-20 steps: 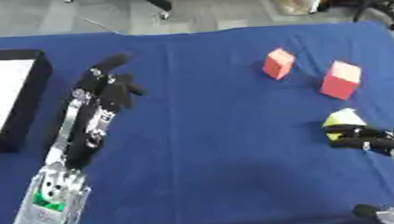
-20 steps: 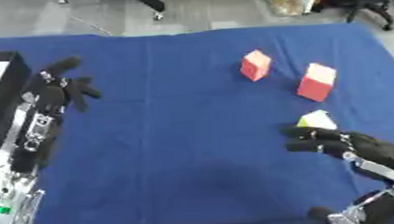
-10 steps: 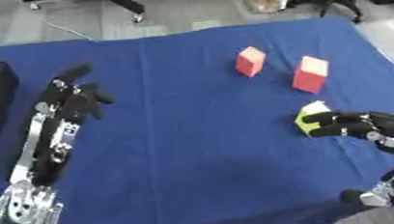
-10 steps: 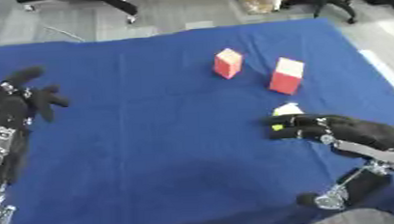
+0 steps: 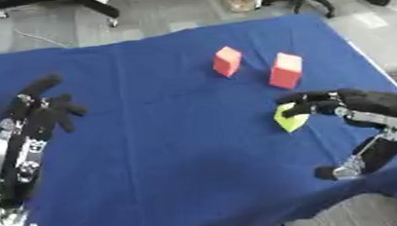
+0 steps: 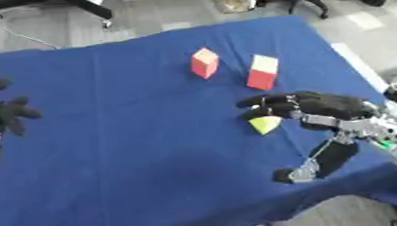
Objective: Pick up the objects with one hand, pass them to the other hand, and then place them into the box on the other side of the table.
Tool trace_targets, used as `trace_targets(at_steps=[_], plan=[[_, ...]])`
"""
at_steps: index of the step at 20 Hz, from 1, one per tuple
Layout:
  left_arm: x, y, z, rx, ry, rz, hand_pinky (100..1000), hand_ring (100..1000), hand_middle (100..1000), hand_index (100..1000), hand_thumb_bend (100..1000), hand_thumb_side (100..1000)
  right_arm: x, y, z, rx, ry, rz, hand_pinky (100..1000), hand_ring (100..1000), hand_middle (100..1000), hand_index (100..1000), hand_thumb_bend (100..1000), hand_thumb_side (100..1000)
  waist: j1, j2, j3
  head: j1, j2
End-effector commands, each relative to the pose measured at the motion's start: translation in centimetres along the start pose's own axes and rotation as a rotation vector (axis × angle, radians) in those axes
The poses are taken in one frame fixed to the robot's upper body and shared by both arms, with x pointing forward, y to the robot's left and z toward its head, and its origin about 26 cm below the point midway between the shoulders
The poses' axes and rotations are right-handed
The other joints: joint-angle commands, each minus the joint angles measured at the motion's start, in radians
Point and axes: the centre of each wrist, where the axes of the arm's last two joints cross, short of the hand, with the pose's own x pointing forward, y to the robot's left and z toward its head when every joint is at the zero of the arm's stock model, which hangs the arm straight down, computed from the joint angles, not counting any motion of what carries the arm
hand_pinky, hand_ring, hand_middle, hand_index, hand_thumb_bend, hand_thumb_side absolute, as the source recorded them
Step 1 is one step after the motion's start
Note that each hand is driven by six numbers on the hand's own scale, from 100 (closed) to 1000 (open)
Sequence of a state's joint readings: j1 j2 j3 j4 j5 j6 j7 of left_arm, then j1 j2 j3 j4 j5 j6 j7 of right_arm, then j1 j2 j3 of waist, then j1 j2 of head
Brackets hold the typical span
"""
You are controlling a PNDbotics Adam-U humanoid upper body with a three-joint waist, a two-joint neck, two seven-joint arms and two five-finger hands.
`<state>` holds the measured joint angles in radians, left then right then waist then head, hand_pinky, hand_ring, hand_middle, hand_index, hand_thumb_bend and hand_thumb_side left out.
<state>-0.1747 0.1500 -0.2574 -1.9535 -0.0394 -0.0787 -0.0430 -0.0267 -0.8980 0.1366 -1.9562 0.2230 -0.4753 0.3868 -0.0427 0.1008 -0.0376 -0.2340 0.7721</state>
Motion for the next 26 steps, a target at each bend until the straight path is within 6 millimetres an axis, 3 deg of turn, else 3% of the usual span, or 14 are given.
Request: trace_targets(at_steps=[1, 16, 26], plan=[[0.5, 0.1, -0.2, -0.014, -0.019, -0.005, 924, 588, 337, 863, 417, 761, -1.0, -1.1, 0.4, 0.017, 0.048, 0.008, 882, 1000, 1000, 948, 452, 369, 0.000, -0.007, 0.002, -0.007, -0.002], [0.6, 0.0, -0.3, -0.020, -0.025, 0.004, 924, 588, 336, 864, 415, 762, -7.7, -1.1, 0.7, -0.033, 0.214, -0.089, 881, 1000, 1000, 943, 447, 373, 0.012, -0.009, 0.017, -0.011, -0.002], [0.7, 0.0, -0.4, -0.023, -0.027, 0.005, 924, 589, 336, 864, 415, 764, -9.3, -0.1, 1.0, 0.008, 0.248, -0.124, 878, 1000, 967, 928, 443, 370, 0.015, -0.005, 0.021, -0.006, -0.002]])
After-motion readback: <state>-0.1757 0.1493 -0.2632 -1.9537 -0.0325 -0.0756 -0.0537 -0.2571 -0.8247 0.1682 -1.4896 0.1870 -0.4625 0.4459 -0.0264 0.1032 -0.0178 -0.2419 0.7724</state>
